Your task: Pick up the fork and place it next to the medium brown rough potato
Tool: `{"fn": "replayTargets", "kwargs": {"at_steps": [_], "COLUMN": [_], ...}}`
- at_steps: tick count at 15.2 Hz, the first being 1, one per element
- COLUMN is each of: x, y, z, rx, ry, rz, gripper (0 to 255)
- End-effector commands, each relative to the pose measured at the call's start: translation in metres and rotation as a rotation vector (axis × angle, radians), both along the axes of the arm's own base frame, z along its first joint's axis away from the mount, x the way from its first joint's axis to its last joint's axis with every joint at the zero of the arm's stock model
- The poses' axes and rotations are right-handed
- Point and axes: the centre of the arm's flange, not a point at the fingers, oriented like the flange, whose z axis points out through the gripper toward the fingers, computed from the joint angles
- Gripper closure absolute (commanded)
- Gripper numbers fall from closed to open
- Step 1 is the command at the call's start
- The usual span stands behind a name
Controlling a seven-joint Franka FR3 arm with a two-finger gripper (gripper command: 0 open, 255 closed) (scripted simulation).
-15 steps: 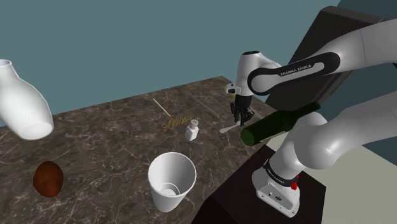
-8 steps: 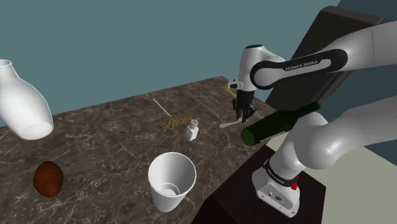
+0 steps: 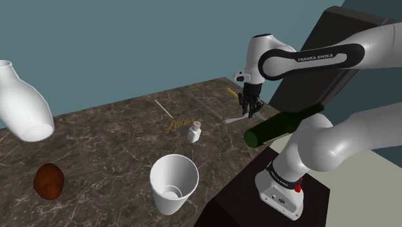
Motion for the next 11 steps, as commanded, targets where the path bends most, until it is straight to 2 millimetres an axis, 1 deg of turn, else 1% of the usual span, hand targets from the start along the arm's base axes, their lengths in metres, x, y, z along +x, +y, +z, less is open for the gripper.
{"fn": "replayTargets", "kwargs": {"at_steps": [1,11], "x": [0.000,0.000], "y": [0.000,0.000], "z": [0.012,0.065], "rx": [0.000,0.000], "ry": [0.000,0.000], "rz": [0.000,0.000], "gripper": [255,255]}}
